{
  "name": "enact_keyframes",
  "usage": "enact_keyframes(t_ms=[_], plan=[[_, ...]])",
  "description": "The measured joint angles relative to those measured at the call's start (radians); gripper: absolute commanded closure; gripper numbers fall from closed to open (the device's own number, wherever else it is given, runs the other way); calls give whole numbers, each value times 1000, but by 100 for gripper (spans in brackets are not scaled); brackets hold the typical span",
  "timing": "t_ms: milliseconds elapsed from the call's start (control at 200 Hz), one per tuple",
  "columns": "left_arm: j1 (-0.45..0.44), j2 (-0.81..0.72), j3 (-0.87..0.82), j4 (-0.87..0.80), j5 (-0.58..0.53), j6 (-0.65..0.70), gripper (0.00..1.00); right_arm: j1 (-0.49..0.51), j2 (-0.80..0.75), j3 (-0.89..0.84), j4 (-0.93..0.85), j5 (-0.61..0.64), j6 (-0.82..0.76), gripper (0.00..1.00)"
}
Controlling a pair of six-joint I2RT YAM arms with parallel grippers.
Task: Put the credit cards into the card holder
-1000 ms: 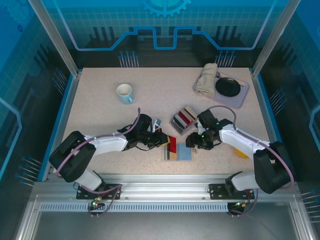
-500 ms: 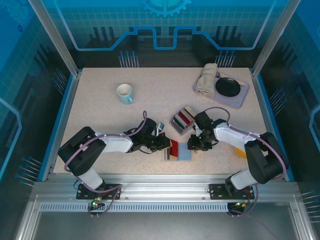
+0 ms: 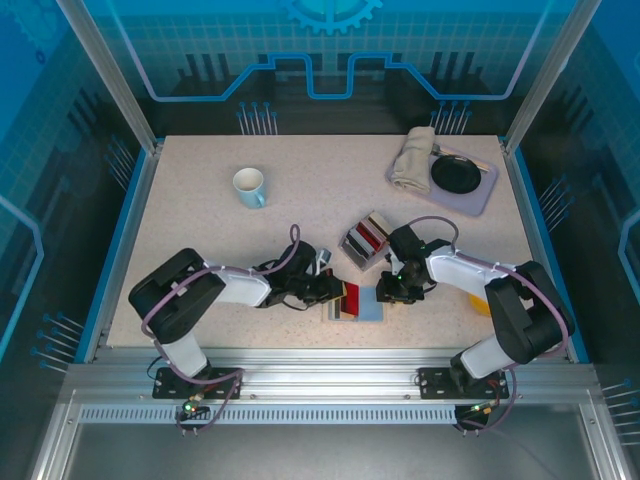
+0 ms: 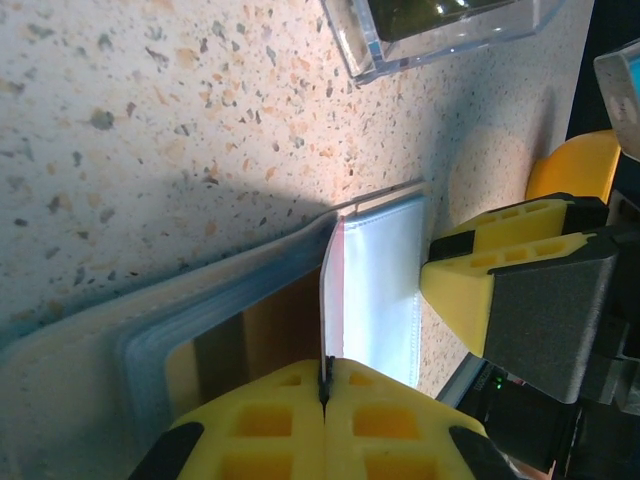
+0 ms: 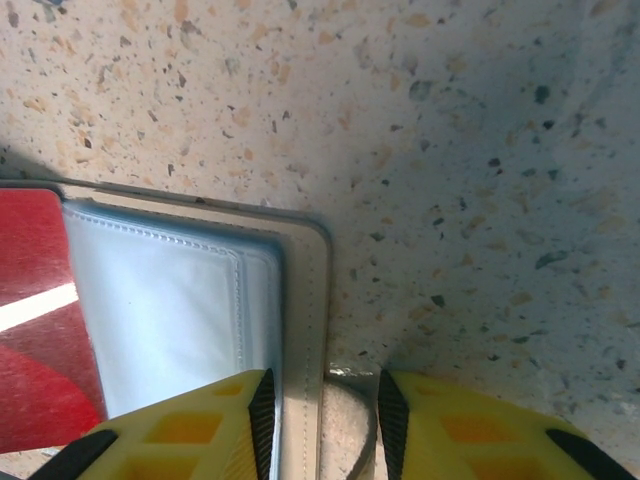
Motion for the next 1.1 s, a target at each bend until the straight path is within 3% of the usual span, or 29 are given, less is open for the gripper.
enact_keyframes(t_ms=[415,690,1100], plan=[[-29,16,-3,32,-33,-48,99,-7,-8,-15,15,-1,1,68],[-42,-44,-41,-7,-45,-28,98,-7,-18,-29,30,-2,1,68],[-71,6,14,-21,-61,-11,96,-14,-18,-34,38,-11,8,69]])
